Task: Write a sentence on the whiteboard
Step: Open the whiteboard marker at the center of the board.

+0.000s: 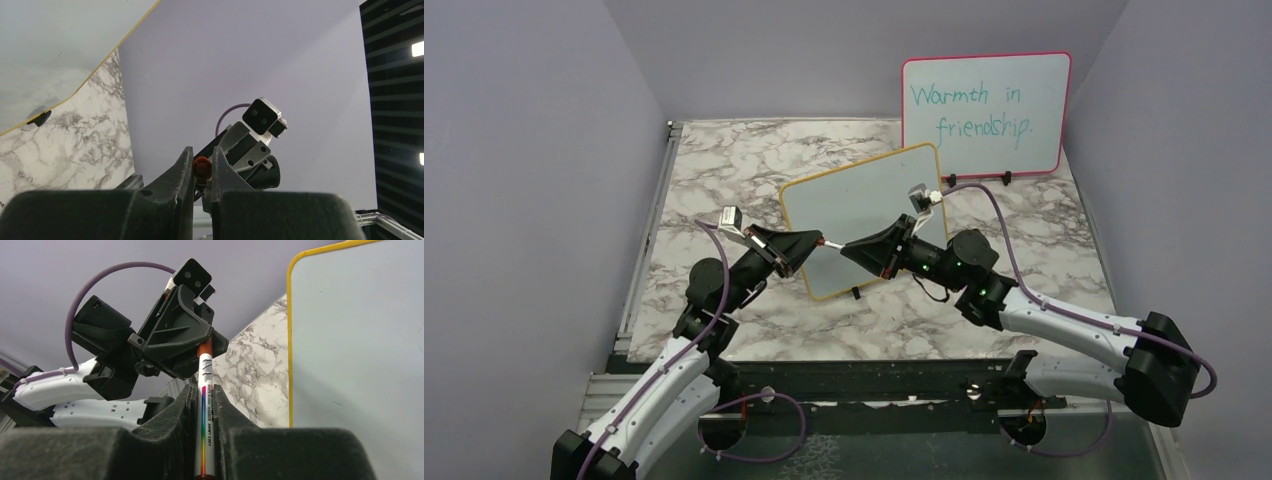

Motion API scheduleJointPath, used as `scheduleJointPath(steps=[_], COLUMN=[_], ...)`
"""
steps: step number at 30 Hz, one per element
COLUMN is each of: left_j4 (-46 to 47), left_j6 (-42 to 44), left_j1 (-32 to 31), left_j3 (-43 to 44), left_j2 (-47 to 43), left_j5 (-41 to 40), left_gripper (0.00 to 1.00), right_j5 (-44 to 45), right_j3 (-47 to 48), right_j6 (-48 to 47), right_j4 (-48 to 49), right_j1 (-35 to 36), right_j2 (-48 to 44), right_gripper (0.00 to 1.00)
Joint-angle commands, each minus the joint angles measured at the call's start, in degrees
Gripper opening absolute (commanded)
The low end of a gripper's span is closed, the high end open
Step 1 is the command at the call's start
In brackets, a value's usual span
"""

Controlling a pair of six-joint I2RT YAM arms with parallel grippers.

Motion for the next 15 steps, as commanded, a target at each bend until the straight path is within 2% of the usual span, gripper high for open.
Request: scheduleJointPath(steps=[1,7,15], left_j4=[-1.1,-1.0,-1.0], left_j6=[-0.5,-1.5,-2.5], left_j1=[-0.2,-0.2,-0.2], left_j3=[-2.6,-4.5,-6.8], left_j2=[-1.9,-4.5,-9.8], left_j5=[-1.9,-5.6,-15.5], left_gripper=[0.0,0.0,0.0], right_j5=[-0.7,-1.2,-4.0], right_j3=[0.2,-1.3,-5.1], right_j6=[0.7,-0.1,-1.0], right_j4=[4.9,3.4,1.2], right_j1=[0.0,0.0,0.0], right_j2=[-2.7,-4.7,-8.9], right_gripper=[0.0,0.01,0.01])
